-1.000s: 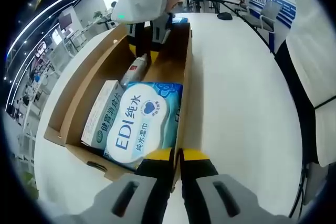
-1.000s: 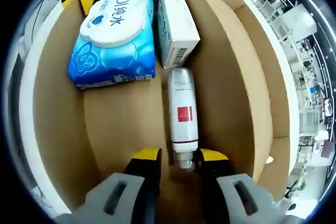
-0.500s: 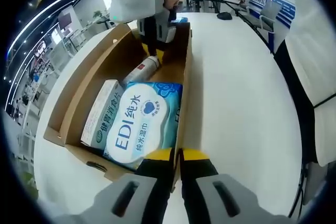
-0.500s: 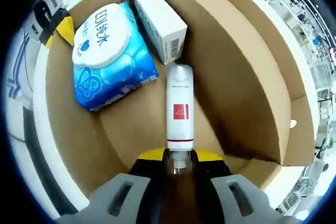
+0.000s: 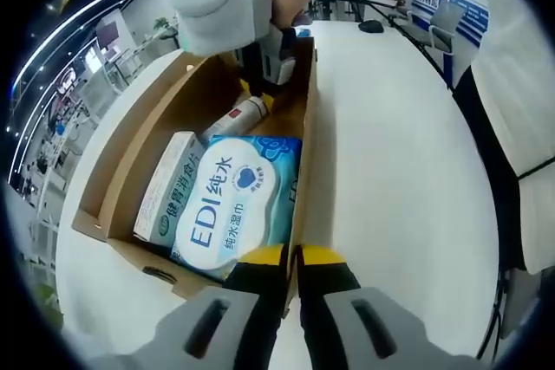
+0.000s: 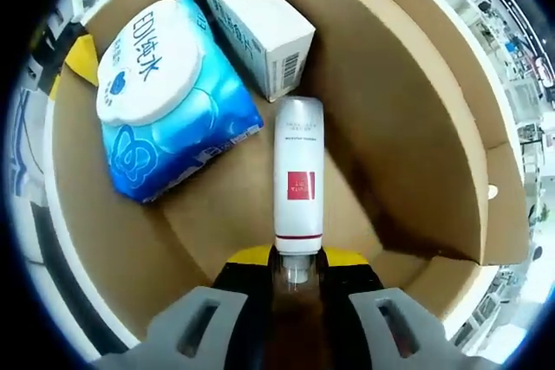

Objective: Operate the shoe box by opening the lid, removing the specified soft item, and placing it in the target area until the item is outside and the box remains undamaged.

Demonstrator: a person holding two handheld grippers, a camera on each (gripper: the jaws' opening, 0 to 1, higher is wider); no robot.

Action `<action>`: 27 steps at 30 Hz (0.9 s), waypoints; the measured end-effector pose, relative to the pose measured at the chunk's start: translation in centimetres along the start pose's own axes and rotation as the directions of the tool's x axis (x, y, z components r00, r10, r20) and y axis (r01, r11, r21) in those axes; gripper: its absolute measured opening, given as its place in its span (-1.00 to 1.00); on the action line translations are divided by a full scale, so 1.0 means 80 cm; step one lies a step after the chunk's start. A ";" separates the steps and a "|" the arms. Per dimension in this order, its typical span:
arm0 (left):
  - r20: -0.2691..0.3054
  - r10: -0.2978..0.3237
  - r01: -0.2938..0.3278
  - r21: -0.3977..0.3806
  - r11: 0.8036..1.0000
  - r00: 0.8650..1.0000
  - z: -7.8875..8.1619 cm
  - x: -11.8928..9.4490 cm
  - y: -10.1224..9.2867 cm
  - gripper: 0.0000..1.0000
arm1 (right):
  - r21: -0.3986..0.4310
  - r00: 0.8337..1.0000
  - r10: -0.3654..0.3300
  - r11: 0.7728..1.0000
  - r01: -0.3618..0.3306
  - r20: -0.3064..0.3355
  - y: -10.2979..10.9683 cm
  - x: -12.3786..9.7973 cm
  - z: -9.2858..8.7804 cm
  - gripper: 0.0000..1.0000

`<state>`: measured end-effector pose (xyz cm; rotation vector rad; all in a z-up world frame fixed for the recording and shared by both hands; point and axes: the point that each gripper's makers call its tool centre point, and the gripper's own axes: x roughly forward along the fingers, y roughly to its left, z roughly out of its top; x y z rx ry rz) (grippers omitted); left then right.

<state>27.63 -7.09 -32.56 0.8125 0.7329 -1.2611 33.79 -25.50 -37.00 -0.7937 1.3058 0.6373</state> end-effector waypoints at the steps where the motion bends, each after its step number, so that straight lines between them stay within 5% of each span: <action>1: 0.000 0.000 0.000 0.000 1.000 1.000 0.000 0.000 0.000 -0.93 | 0.000 1.000 0.002 1.000 -0.002 -0.001 0.000 0.000 0.000 -0.64; 5: -0.001 -0.001 0.001 -0.001 1.000 1.000 0.000 -0.001 0.000 -0.93 | -0.096 1.000 0.010 0.995 -0.010 -0.001 0.003 0.000 0.002 -0.64; 10: 0.001 -0.002 0.002 -0.001 1.000 1.000 0.001 0.000 -0.001 -0.93 | -0.037 1.000 0.024 0.999 -0.024 -0.018 0.001 0.001 0.001 -0.64; 17: 0.000 -0.001 0.001 -0.002 1.000 1.000 0.001 0.000 -0.001 -0.92 | -0.115 0.998 0.054 0.992 -0.056 -0.017 0.002 0.003 0.003 -0.64; 27: -0.001 -0.002 0.002 -0.006 1.000 1.000 0.001 0.001 0.000 -0.92 | -0.078 0.995 0.095 0.992 -0.098 -0.034 0.002 0.005 0.002 -0.64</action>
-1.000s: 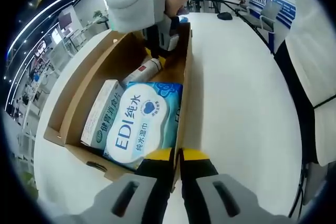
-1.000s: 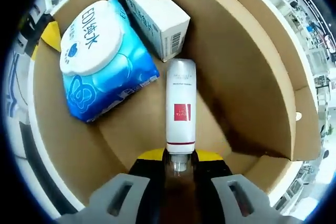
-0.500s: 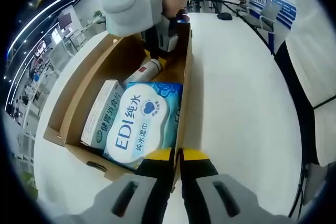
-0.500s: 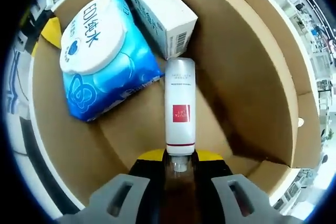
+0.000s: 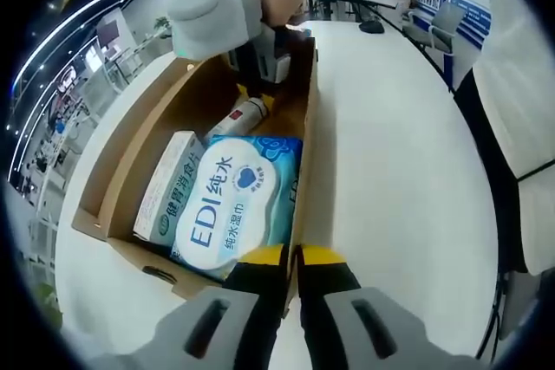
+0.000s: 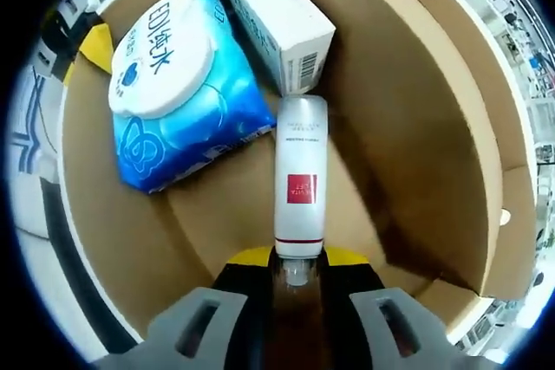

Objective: Operate the shoe box by opening the lid, removing the specified soft item, and placing it in the target area until the item is outside and the box remains undamaged.

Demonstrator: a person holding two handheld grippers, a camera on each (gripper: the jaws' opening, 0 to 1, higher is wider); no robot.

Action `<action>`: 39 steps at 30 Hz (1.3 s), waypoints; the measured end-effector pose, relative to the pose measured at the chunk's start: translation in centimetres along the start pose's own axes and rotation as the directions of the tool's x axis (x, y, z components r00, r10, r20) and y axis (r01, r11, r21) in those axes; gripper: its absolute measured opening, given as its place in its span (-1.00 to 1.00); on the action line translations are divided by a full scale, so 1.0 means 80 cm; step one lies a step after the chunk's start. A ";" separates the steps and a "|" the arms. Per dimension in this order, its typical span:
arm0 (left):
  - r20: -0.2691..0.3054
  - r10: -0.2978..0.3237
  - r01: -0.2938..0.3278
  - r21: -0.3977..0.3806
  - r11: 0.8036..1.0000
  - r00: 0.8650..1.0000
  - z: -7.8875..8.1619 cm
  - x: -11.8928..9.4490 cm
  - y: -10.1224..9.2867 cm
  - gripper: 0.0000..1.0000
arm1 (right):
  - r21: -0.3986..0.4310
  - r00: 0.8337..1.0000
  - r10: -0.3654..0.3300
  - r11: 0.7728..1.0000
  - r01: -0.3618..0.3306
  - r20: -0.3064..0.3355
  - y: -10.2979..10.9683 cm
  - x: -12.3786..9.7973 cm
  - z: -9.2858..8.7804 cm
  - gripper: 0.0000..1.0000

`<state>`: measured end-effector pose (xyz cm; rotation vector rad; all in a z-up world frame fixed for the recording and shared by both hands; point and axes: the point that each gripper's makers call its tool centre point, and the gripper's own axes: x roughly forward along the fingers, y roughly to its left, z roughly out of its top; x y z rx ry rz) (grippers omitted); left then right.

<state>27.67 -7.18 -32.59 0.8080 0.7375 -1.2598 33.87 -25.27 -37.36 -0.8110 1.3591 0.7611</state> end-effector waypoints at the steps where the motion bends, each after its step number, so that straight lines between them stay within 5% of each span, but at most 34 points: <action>1: 0.000 0.000 0.000 0.000 1.000 1.000 0.000 0.000 0.000 -0.92 | 0.002 1.000 -0.002 1.000 0.002 -0.006 0.000 0.000 0.000 -0.64; 10: 0.000 -0.003 0.003 -0.002 1.000 1.000 0.000 0.000 0.001 -0.93 | 0.001 0.999 -0.017 1.000 0.017 -0.035 0.000 0.000 -0.001 -0.65; 16: -0.003 -0.004 0.004 0.000 1.000 1.000 0.000 0.000 0.001 -0.93 | 0.064 1.000 -0.002 0.998 0.003 -0.016 -0.002 -0.001 -0.002 -0.66; 18: -0.003 -0.009 0.009 0.003 1.000 1.000 0.000 0.000 0.000 -0.94 | 0.142 0.999 0.033 0.990 -0.028 -0.035 -0.003 0.000 -0.004 -0.66; 23: -0.007 -0.019 0.019 0.001 1.000 1.000 -0.001 0.000 0.000 -0.94 | 0.065 0.998 0.007 0.998 -0.003 -0.057 0.000 -0.001 -0.003 -0.67; 29: -0.009 -0.021 0.021 -0.001 1.000 1.000 -0.001 -0.001 -0.002 -0.94 | 0.084 0.998 -0.054 0.995 0.057 -0.040 -0.001 -0.011 -0.013 -0.67; 31: -0.009 -0.022 0.022 0.000 1.000 1.000 -0.001 -0.001 -0.002 -0.94 | 0.080 0.999 -0.042 0.996 0.043 -0.011 0.005 -0.021 -0.008 -0.67; 36: -0.009 -0.023 0.023 0.001 1.000 1.000 -0.001 -0.001 -0.003 -0.94 | 0.272 0.996 0.019 0.961 -0.042 0.087 0.024 -0.042 0.008 -0.67; 39: -0.007 -0.025 0.025 0.002 1.000 1.000 -0.001 -0.001 -0.003 -0.94 | 0.304 0.988 0.007 0.951 -0.055 0.157 0.025 -0.054 0.017 -0.67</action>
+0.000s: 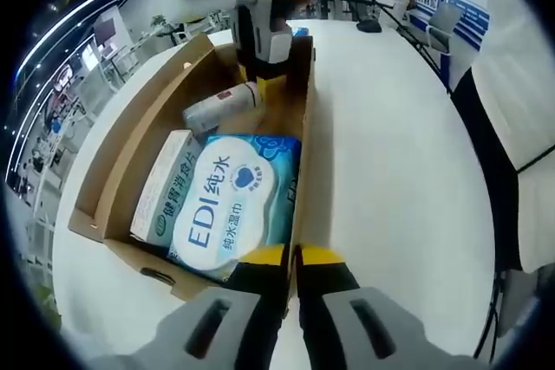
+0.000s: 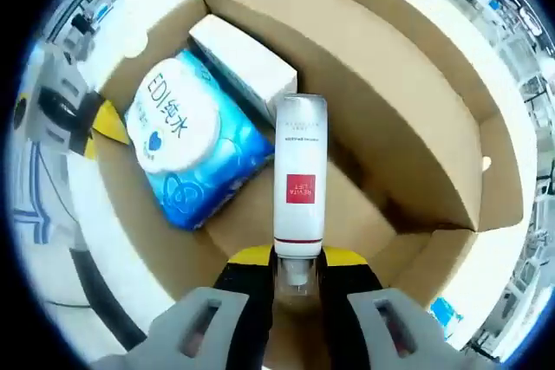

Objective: Operate the shoe box by opening the lid, removing the specified soft item, and placing it in the target area until the item is outside and the box remains undamaged.

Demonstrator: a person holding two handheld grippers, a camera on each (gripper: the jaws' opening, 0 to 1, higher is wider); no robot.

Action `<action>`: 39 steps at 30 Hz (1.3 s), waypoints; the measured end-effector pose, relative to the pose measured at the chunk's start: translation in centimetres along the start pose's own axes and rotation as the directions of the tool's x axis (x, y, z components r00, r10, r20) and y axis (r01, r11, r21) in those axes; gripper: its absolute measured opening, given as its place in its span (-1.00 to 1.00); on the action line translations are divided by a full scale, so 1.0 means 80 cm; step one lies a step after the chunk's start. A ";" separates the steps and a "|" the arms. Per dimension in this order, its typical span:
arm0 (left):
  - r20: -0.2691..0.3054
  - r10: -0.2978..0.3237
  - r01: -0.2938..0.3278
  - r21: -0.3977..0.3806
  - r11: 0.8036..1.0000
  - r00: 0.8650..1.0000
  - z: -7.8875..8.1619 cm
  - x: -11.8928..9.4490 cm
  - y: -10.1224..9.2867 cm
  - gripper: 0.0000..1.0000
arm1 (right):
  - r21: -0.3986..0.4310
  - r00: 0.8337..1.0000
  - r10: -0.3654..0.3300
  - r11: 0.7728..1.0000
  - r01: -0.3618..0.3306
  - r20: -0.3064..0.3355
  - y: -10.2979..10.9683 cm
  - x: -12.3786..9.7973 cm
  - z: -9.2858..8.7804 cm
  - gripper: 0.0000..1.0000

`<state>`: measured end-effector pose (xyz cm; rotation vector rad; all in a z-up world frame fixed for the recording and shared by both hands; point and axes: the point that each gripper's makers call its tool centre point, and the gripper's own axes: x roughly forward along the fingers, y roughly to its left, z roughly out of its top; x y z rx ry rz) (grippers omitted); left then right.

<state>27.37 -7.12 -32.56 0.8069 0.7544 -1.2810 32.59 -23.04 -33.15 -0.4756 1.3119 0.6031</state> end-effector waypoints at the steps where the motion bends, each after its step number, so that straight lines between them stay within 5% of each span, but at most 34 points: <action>1: 0.001 0.000 0.000 0.001 1.000 1.000 0.000 0.000 0.000 -0.94 | 0.013 1.000 0.014 1.000 -0.014 0.001 0.004 -0.006 -0.002 -0.67; 5: -0.002 -0.006 0.006 -0.008 1.000 1.000 0.000 0.000 0.001 -0.94 | 0.047 0.999 0.027 0.998 -0.029 0.038 0.006 -0.019 0.005 -0.67; 10: 0.002 0.000 0.000 -0.006 1.000 1.000 0.000 0.001 0.002 -0.95 | 0.187 0.977 0.090 0.974 -0.128 0.195 0.015 -0.040 0.026 -0.67; 12: 0.000 -0.002 0.002 -0.003 1.000 1.000 -0.001 0.002 0.004 -0.95 | 0.205 0.971 0.008 0.977 -0.059 0.241 0.000 -0.047 0.028 -0.67; 14: 0.001 -0.005 0.005 -0.007 1.000 1.000 -0.001 0.002 0.003 -0.95 | 0.189 0.968 0.020 0.979 -0.069 0.250 0.005 -0.049 0.023 -0.67; 19: 0.000 -0.003 0.003 -0.005 1.000 1.000 -0.001 0.002 0.002 -0.95 | 0.377 0.946 0.020 0.914 -0.148 0.323 0.001 -0.055 0.016 -0.67; 23: 0.001 -0.002 0.002 -0.004 1.000 1.000 -0.001 0.001 0.001 -0.95 | 0.364 0.944 -0.006 0.924 -0.121 0.330 -0.006 -0.068 0.004 -0.66; 32: -0.001 -0.006 0.006 -0.003 1.000 1.000 0.000 0.001 0.000 -0.95 | 0.402 0.931 -0.030 0.907 -0.128 0.364 -0.012 -0.088 -0.016 -0.66; 39: -0.008 -0.003 0.003 -0.008 1.000 1.000 -0.001 0.000 -0.001 -0.95 | 0.323 0.922 -0.116 0.946 -0.010 0.370 -0.024 -0.111 -0.032 -0.66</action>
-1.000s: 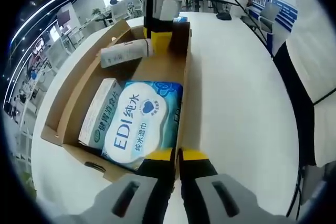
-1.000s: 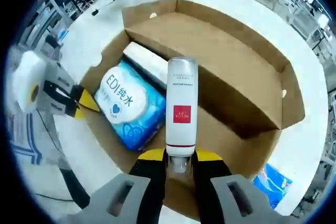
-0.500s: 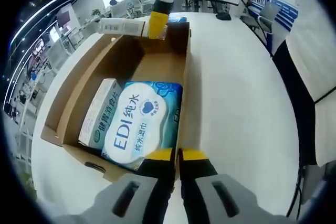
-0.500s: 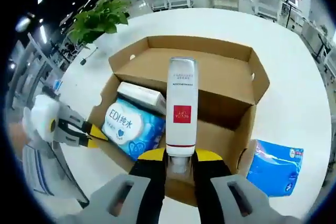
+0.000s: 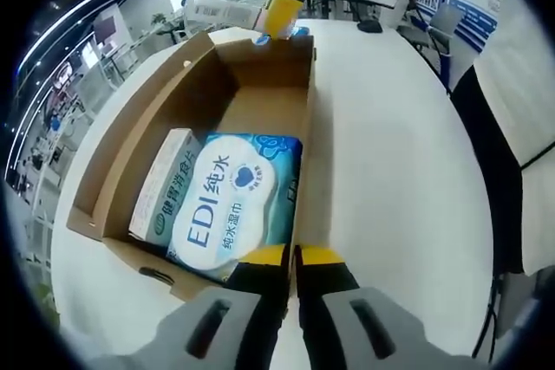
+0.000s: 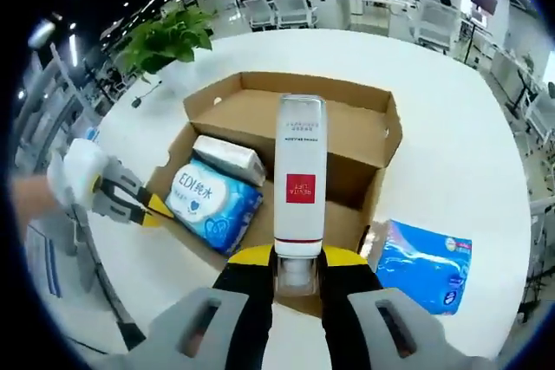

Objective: Operate the shoe box by opening the lid, removing the specified soft item, and placing it in the target area until the item is outside and the box remains undamaged.

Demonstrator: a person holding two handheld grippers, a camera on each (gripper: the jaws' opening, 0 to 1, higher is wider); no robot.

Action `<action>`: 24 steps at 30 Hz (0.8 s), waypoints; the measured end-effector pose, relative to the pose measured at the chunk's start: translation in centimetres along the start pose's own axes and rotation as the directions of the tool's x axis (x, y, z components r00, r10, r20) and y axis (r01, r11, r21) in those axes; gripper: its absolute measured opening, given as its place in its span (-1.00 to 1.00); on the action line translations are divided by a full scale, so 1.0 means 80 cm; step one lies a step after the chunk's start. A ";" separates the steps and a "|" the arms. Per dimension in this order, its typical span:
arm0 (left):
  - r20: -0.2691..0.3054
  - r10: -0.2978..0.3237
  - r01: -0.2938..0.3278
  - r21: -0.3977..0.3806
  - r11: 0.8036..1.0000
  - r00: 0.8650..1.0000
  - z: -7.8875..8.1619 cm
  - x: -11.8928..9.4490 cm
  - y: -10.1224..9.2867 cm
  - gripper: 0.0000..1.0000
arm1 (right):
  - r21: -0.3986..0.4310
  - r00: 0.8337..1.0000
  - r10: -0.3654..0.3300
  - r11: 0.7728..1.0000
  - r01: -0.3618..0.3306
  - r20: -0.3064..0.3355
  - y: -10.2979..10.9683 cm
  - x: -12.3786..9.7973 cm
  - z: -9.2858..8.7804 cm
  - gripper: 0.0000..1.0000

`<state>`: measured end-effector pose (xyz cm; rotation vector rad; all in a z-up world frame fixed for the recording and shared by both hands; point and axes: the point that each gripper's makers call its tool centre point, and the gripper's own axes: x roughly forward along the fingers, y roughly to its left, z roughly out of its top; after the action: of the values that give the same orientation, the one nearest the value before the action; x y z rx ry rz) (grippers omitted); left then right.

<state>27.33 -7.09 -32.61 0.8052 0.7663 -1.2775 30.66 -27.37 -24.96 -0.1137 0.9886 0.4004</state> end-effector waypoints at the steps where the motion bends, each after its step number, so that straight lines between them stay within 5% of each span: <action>1: 0.000 -0.001 0.001 0.001 1.000 1.000 0.000 0.000 0.000 -0.95 | -0.002 1.000 -0.001 1.000 0.001 0.007 -0.003 -0.008 0.001 -0.66; 6: -0.004 -0.008 0.008 -0.003 1.000 1.000 0.000 0.000 0.000 -0.95 | 0.031 0.995 0.007 0.999 -0.010 0.100 -0.009 -0.030 0.020 -0.66; 10: -0.004 -0.007 0.007 0.000 1.000 1.000 0.000 0.000 0.000 -0.95 | 0.046 0.994 -0.003 0.999 -0.002 0.112 -0.014 -0.042 0.024 -0.66; 24: -0.016 -0.008 0.008 -0.006 1.000 1.000 -0.001 0.001 0.000 -0.95 | 0.133 0.988 -0.072 0.990 0.053 0.139 -0.054 -0.070 -0.003 -0.66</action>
<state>27.35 -7.06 -32.72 0.8094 0.7858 -1.2767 29.42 -32.95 -20.79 0.0011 0.8644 0.2819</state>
